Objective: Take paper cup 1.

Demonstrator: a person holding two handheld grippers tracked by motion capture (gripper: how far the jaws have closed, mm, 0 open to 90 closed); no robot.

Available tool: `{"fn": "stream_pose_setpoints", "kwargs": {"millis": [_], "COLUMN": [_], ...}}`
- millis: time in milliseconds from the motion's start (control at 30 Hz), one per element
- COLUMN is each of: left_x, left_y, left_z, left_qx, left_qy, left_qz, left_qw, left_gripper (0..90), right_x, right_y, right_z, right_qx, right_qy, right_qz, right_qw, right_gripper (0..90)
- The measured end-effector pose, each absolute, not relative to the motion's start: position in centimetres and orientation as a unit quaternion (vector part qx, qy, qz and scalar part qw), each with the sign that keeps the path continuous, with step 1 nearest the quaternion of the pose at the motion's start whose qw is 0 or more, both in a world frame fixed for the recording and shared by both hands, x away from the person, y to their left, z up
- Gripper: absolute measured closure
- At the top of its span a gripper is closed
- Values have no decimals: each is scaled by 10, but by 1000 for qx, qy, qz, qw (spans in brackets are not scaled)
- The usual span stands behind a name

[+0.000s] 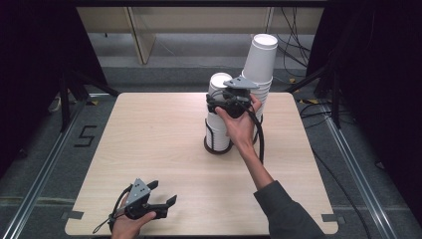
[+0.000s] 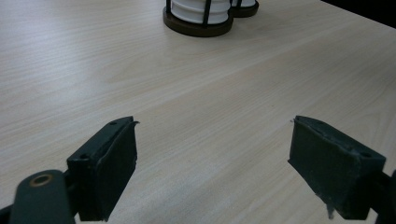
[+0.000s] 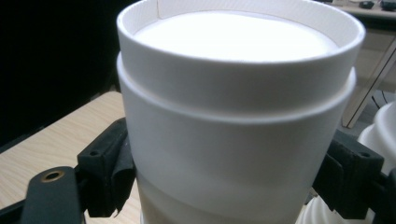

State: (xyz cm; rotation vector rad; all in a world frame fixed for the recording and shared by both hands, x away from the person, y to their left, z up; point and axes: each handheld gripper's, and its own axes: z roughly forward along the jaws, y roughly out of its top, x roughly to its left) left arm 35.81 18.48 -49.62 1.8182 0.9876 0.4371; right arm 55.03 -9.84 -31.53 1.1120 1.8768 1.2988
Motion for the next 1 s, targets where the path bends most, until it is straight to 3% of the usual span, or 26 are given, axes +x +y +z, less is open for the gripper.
{"fn": "stream_pose_setpoints", "kwargs": {"millis": [633, 1000], "left_x": [359, 359], "left_y": [184, 184], "left_z": [-497, -497], "left_qx": [749, 745], "left_qy": [405, 408], "left_qz": [176, 178], "left_qw": [493, 497], "left_gripper": [147, 148], "right_x": [520, 472], "right_y": [-114, -116], "right_z": [-262, -275], "right_qx": [379, 321], "right_qy": [690, 719], "right_qz": [541, 571], "right_qw": [295, 231], "right_gripper": [184, 183]}}
